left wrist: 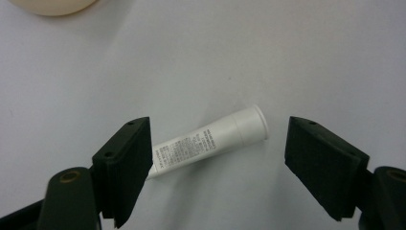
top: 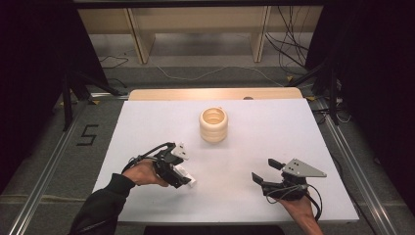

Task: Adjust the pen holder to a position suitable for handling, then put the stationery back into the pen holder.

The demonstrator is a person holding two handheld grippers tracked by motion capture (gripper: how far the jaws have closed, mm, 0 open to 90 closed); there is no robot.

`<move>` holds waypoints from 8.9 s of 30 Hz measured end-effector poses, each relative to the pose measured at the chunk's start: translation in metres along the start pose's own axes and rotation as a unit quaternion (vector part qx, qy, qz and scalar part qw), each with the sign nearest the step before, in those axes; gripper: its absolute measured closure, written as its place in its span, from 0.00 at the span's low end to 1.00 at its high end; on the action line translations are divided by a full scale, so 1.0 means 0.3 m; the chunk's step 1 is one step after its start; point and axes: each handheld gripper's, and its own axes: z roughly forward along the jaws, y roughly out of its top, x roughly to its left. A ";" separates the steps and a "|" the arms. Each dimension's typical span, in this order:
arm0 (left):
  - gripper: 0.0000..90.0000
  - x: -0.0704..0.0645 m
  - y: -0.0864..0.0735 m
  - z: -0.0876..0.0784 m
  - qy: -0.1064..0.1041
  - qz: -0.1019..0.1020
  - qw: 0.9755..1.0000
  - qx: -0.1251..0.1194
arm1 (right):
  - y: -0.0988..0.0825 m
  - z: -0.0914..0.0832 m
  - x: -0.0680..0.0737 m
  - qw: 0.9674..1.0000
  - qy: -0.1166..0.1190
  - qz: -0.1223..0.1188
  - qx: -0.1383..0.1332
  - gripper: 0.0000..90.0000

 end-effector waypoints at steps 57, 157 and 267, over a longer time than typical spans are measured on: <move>0.32 0.024 0.034 0.093 -0.038 0.145 0.984 0.094 | -0.001 0.010 0.000 1.000 0.006 0.001 0.010 0.25; 0.77 0.164 0.046 -0.061 0.107 -0.256 0.920 -0.277 | 0.000 0.009 0.004 1.000 0.008 -0.001 0.016 0.25; 0.61 0.260 0.351 0.179 0.140 -0.324 0.879 -0.320 | -0.005 0.003 0.000 1.000 0.014 -0.001 0.014 0.25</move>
